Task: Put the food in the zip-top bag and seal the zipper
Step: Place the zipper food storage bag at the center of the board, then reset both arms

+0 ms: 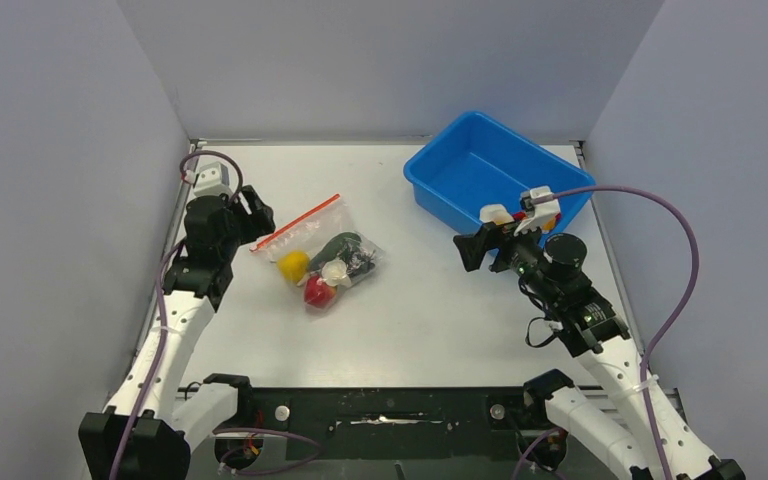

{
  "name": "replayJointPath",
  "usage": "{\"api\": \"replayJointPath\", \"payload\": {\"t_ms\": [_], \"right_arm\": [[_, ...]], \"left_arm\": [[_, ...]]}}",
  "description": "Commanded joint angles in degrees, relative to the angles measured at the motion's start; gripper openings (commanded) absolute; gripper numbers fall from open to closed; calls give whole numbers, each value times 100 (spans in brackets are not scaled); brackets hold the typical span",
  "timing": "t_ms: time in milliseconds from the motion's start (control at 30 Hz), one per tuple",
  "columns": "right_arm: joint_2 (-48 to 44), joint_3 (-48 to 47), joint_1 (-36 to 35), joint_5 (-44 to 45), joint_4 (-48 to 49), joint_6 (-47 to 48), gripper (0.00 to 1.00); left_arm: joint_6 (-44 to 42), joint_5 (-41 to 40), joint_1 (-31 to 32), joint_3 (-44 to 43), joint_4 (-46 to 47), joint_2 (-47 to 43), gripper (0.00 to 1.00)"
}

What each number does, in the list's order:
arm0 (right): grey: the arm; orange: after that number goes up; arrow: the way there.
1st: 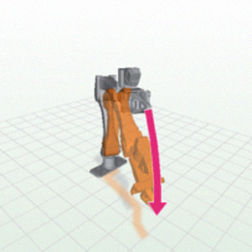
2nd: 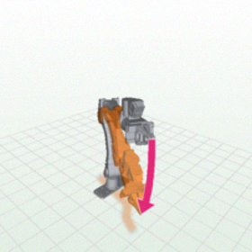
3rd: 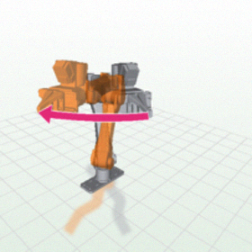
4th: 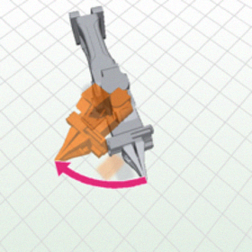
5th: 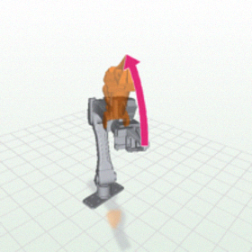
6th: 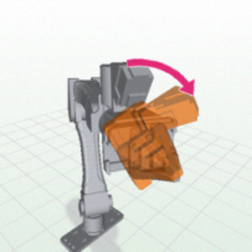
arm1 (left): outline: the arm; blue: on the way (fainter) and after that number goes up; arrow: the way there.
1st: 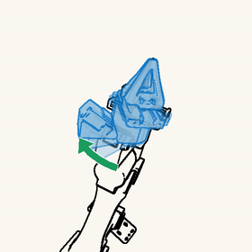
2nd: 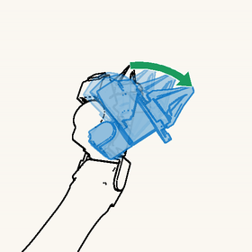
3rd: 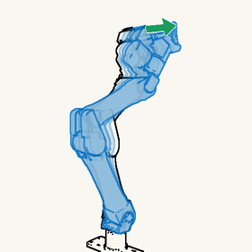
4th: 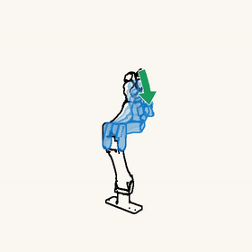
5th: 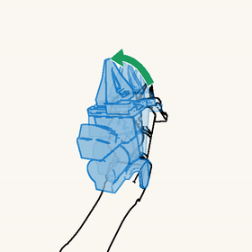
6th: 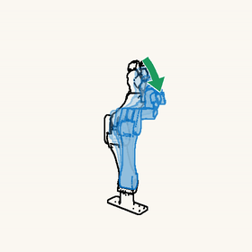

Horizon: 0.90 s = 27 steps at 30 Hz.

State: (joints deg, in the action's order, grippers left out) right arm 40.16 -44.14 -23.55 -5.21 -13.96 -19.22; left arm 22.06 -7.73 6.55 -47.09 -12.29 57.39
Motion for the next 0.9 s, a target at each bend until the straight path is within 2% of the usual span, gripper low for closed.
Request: {"api": "replayJointPath", "payload": {"t_ms": [0, 167, 267, 400, 600, 867], "right_arm": [[156, -396, 17, 658, -179, -547, 98], [240, -591, 17, 969, -451, -767, 98], [176, -638, 13, 1026, -436, -815, 98], [84, -656, 17, 1057, -406, -818, 98], [-57, -713, 15, 1042, -450, -846, 98], [-155, -795, 12, 1093, -569, -876, 97]], "left_arm": [[122, 1249, 60, -325, 155, -293, 67], [248, 2354, 473, -29, 800, -779, 69], [142, 2578, 678, -55, 771, -902, 70], [127, 2384, 926, -81, 729, -1068, 71], [523, 2570, 948, 244, 1225, -1547, 72], [446, 2390, 951, 387, 1152, -1667, 73]]}}
